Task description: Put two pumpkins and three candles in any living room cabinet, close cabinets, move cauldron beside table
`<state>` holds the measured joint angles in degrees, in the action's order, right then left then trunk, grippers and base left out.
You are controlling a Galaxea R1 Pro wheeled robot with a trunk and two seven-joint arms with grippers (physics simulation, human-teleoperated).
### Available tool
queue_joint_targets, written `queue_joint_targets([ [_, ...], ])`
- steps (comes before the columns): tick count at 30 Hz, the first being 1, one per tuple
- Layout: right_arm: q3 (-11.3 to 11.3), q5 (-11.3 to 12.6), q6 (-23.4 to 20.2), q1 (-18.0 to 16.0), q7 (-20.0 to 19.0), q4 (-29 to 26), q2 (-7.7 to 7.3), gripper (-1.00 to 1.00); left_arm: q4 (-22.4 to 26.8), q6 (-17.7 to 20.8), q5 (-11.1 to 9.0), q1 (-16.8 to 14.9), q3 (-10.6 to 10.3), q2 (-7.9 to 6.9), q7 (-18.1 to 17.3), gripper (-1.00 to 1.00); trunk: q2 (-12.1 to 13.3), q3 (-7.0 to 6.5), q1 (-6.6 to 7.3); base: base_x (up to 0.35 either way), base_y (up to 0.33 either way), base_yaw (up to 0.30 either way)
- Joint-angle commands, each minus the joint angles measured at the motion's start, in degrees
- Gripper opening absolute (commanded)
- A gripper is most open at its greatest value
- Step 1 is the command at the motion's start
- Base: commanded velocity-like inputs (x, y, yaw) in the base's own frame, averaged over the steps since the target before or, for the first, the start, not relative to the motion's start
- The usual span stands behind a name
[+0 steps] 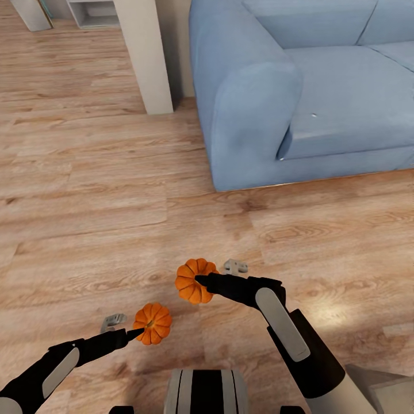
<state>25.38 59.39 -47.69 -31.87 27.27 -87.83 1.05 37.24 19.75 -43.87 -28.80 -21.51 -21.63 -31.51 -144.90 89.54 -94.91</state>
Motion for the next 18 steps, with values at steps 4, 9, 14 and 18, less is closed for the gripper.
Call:
queue_joint_targets([
  [4, 0.09, 0.64, -0.04, -0.04, 0.59, -0.06, 0.06, -1.00, 0.03, 0.38, -0.60, -0.03, -0.20, -0.08, 0.04, 1.00, -0.02, 0.03, 0.01, 0.116, 0.047, 0.000],
  [9, 0.11, 0.62, -0.04, -0.04, 0.59, -0.05, 0.09, -1.00, -0.05, 0.38, -0.68, -0.03, -0.06, -0.15, 0.04, 1.00, -0.02, 0.03, 0.01, 0.094, 0.057, 0.000],
  [14, 0.11, 0.56, -0.04, -0.04, 0.59, -0.05, 0.10, -1.00, -0.05, 0.38, -0.69, -0.03, -0.03, -0.11, 0.06, 1.00, -0.02, 0.03, 0.01, 0.021, 0.005, 0.000],
  [18, 0.11, 0.59, -0.04, -0.04, 0.59, -0.06, 0.09, -1.00, -0.06, 0.38, -0.70, -0.03, -0.03, -0.08, 0.04, 1.00, -0.02, 0.03, 0.01, 0.004, 0.001, 0.000],
])
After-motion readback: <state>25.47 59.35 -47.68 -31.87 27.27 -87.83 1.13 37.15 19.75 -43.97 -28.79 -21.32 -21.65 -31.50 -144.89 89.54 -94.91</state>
